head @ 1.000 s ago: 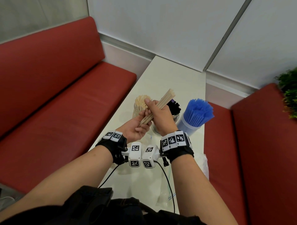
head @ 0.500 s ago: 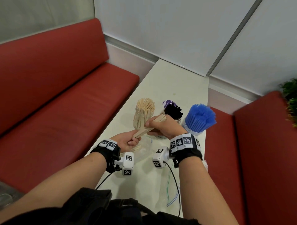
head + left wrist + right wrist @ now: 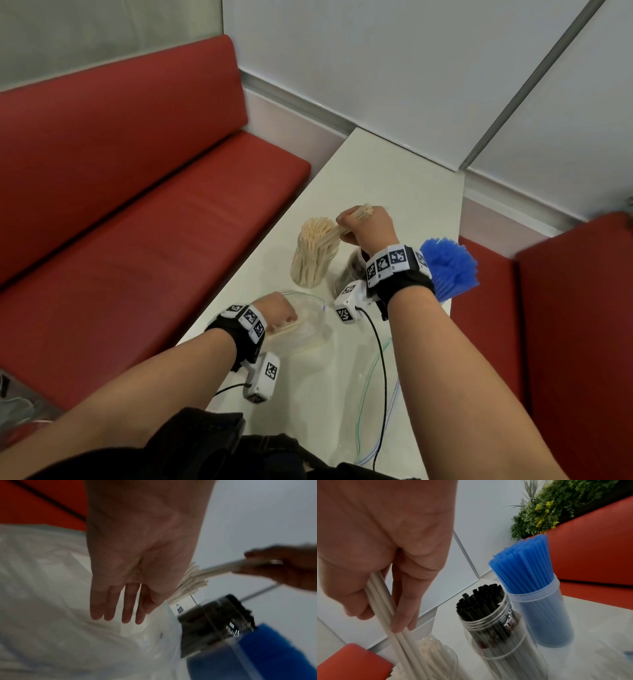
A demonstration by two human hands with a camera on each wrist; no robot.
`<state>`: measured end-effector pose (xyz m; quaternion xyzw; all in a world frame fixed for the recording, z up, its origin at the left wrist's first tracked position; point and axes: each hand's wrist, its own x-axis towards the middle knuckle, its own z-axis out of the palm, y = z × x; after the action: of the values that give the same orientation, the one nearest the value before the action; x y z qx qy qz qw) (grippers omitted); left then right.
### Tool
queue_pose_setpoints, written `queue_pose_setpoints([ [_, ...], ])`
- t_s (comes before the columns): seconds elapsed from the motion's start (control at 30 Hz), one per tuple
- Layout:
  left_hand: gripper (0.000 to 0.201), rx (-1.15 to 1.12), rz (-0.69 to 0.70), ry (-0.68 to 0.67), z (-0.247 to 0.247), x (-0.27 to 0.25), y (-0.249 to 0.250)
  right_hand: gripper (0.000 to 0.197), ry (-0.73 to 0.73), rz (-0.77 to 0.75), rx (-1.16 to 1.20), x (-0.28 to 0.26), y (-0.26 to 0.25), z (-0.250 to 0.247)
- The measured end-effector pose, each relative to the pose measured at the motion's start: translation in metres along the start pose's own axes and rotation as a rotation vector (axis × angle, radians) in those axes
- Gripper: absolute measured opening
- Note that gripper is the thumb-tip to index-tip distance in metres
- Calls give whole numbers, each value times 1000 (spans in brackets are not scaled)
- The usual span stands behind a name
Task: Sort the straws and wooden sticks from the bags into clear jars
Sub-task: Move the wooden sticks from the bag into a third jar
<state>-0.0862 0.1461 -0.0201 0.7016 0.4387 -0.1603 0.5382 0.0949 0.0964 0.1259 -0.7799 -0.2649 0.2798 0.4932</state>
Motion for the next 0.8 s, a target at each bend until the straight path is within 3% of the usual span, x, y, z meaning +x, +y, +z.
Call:
queue_pose_setpoints([
  [0.1,29,344,96,144,6,8,-9,6,6,-16,-103,8,3,9],
  [0.23,31,587,109,145,16,22,-23,20,-26,8,-202,10,19,26],
  [0.4,35,787,119,142,31,31,-31,22,-32,22,-291,13,33,38],
  [0.5,33,833,108,117,33,34,-33,38,62,-76,-301,16,34,45],
  [0.63,38,898,79,108,36,36,-32,43,159,-341,-442,18,40,56],
  [0.7,38,901,77,126,37,35,-33,45,98,-411,-630,16,49,64],
  [0.8,34,909,123,161,40,34,-41,61,-121,-310,-1020,4,74,74],
])
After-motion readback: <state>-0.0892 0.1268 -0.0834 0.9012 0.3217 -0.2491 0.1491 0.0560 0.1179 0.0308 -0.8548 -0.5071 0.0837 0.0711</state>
